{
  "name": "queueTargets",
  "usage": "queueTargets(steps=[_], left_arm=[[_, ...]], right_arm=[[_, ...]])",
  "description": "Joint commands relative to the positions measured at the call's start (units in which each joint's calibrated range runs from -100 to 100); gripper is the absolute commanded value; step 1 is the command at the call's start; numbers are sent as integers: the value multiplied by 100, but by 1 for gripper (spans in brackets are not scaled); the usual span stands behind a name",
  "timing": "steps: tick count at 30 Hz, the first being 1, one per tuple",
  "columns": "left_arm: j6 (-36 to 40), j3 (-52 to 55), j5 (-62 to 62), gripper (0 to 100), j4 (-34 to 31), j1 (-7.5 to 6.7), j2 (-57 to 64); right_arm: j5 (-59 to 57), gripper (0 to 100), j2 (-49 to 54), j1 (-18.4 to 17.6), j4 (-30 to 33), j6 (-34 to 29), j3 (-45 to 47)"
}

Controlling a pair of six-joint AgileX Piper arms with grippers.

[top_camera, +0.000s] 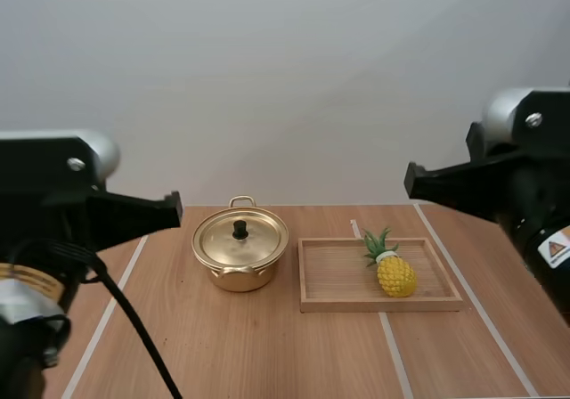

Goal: Open the pot, put the grape inside, and close it

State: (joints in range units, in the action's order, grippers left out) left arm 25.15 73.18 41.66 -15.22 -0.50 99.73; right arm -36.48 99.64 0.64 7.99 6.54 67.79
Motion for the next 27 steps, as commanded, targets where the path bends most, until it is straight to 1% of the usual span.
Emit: queueTargets(steps=[1,5,9,12,16,17,23,25,27], left_arm=[[-157,672,-168,0,-47,13,27],[-478,1370,-330,0,-47,13,27],[-365,1922,-768,0,-47,13,27],[-144,2245,-787,0,-47,13,27],[-26,2612,-787,0,-47,13,27],[1,2682,-887,0,-47,13,27],[183,2682,-1038,0,-35,13,27],[239,2682,-1038,0,-35,13,27],[373,2682,-1038,0,-35,13,27]], right_arm=[[86,0,36,20,-34,-27,536],[86,0,36,20,4,-27,1230],[86,0,36,20,-11,-27,1850],[86,0,36,20,-115,-27,2219],[-16,0,36,20,-203,-27,2581],[-153,0,36,20,-242,-27,2646],[286,0,36,20,-241,-27,3211],[521,0,36,20,-203,-27,3221],[498,0,36,20,-203,-27,3221]])
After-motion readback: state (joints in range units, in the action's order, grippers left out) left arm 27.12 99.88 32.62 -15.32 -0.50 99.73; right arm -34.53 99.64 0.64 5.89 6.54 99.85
